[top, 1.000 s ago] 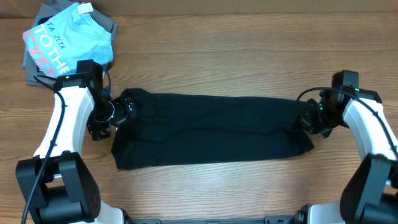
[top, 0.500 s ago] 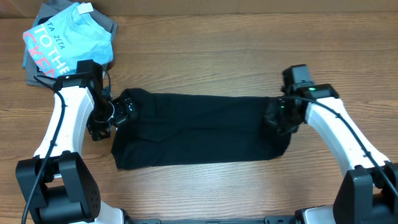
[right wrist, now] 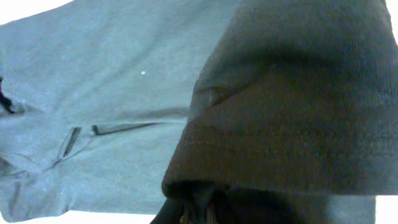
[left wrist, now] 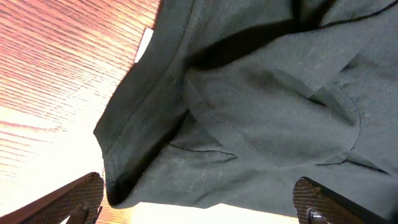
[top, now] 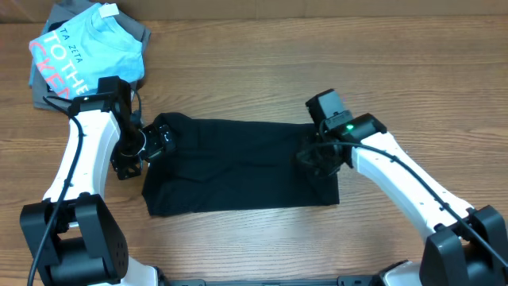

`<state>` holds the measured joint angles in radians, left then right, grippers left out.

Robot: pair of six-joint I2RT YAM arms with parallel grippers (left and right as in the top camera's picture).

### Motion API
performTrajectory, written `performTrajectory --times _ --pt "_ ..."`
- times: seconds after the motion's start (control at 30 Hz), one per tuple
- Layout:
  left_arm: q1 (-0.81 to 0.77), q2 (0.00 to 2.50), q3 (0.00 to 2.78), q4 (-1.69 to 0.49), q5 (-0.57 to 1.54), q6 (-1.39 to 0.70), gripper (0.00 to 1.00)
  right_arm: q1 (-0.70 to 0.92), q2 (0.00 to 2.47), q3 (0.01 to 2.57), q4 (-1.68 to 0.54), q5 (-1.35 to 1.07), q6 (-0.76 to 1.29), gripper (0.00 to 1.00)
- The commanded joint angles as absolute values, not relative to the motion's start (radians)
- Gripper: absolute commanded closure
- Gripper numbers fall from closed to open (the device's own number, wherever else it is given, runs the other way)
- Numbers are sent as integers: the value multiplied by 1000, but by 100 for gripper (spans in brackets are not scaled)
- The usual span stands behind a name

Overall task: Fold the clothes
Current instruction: 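Fold the right end leftward toward the center with the right gripper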

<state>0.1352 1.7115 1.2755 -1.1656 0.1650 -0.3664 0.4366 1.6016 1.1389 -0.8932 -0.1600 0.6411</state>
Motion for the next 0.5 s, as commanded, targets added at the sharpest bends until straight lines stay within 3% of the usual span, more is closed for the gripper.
performTrajectory --times 0.0,0.13,0.2,0.3,0.37,0.4,0.47 --pt "136 1720 1270 -1166 176 -359 0 483 1583 1166 -876 -153 682 96" --pt "136 1720 1270 -1166 176 -359 0 523 1583 1166 -854 -152 712 96" --pt "136 1720 1270 -1166 176 -359 0 541 1584 1166 -836 -150 712 86" --pt "136 1720 1270 -1168 176 -358 0 559 1584 1166 -817 -150 712 80" --pt "136 1720 1270 -1170 176 -358 0 567 1584 1166 -809 -150 712 49" --pt "136 1720 1270 -1170 176 -358 0 569 1584 1166 -807 -150 712 26" --pt "136 1720 1270 -1170 176 -358 0 571 1584 1166 -801 -150 711 2"
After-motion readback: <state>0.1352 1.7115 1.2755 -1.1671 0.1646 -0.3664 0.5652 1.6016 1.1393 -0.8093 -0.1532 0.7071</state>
